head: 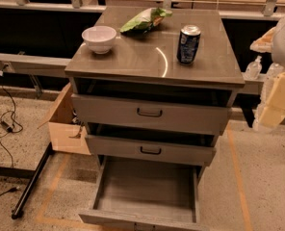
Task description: Close bottom drawer
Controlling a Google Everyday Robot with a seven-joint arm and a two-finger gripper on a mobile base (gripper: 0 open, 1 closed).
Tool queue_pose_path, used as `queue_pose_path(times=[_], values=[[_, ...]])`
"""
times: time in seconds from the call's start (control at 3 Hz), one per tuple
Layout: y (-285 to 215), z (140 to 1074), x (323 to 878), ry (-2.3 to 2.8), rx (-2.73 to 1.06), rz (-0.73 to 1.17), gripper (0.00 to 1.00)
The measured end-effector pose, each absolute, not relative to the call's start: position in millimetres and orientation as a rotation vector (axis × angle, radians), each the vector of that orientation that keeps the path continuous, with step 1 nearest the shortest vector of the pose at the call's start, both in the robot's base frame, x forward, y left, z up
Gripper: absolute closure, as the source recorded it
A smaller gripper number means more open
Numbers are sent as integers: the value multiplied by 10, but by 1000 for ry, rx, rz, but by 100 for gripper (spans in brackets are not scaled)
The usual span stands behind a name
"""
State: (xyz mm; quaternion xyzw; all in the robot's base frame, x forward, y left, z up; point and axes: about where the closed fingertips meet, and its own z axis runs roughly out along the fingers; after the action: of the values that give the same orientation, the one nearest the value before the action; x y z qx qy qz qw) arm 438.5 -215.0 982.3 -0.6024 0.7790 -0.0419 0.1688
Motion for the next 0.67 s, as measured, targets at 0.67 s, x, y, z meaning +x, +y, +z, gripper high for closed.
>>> queue_pose_path(times=[0.67], values=[[-2145,9841,4386,2210,-1709,-125,12]])
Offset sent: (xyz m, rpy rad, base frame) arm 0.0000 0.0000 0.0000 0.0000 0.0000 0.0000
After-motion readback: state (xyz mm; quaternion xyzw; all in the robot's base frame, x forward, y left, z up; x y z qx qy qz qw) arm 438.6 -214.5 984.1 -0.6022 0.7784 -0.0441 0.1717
